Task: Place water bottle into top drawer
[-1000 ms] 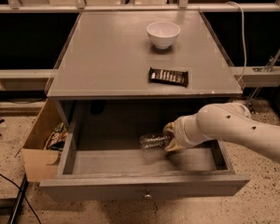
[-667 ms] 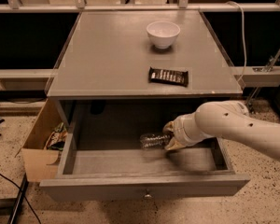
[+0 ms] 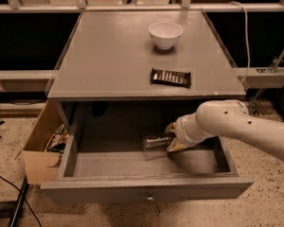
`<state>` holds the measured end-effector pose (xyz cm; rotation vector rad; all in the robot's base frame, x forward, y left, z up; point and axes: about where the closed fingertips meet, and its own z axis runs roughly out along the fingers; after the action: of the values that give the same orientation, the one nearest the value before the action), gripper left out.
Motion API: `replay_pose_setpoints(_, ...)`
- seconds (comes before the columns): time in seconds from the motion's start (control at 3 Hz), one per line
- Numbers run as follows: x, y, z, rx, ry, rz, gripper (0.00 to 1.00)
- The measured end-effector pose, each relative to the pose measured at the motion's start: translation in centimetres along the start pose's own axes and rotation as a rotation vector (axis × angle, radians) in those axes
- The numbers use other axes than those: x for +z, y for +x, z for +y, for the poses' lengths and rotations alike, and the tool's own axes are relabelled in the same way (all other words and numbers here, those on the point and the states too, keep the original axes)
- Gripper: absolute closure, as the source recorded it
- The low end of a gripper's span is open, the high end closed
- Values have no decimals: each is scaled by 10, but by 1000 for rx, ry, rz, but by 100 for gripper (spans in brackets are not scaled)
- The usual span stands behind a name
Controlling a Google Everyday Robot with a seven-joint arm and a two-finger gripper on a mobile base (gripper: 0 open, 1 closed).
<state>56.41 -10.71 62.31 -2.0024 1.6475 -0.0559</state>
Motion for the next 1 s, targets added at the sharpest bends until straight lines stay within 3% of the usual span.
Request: replay_pose_setpoints(1.0, 0, 0, 0, 0, 0, 0, 27)
